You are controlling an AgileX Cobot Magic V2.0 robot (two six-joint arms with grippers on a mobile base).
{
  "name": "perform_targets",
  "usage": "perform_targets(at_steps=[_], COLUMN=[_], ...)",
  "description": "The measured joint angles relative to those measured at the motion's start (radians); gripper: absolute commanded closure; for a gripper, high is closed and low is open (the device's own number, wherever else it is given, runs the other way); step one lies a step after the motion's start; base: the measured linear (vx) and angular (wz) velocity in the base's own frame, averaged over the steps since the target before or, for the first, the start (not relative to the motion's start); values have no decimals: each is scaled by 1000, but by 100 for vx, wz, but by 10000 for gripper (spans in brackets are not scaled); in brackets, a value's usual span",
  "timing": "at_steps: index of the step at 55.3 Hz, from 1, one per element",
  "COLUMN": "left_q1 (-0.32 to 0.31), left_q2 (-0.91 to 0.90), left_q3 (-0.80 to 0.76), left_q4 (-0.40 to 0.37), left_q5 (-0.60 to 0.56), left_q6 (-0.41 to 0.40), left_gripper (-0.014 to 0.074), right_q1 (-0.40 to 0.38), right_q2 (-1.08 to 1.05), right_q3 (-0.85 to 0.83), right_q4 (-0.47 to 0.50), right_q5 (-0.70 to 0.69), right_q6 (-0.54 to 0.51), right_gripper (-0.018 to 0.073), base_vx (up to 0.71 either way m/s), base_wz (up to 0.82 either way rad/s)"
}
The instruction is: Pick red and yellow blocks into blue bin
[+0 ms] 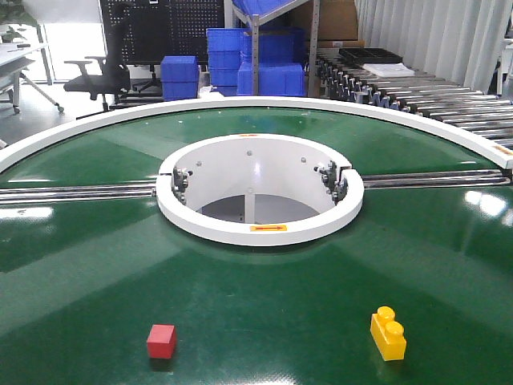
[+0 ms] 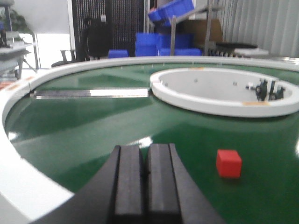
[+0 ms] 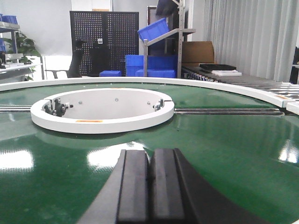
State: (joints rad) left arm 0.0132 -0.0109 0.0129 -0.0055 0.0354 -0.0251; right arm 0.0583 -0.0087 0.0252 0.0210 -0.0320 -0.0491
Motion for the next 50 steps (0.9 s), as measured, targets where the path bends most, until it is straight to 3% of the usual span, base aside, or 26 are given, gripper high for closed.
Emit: perform_targets(at_steps=[20,26,37,43,50], left_q1=[0,0,0,0,0], left_q2=[0,44,239,344,418], left_q3=[-382,-536,-766,-796,-789], left_q4=[0,0,0,0,0], left_q5=[11,121,467,612,704], left_q6=[-53,-55,-54,-52,-52], left_gripper=[594,594,594,594,594], right_q1=[0,0,0,0,0], right_q2=[1,46,226,328,433], right_q3=[-404,-532,-710,-740,-717], right_q4=[0,0,0,0,0], right_q5=[238,348,612,745,830], right_q6=[0,0,0,0,0], right_gripper=[570,570,570,570,570], base_vx=[0,0,0,0,0], base_wz=[0,0,0,0,0])
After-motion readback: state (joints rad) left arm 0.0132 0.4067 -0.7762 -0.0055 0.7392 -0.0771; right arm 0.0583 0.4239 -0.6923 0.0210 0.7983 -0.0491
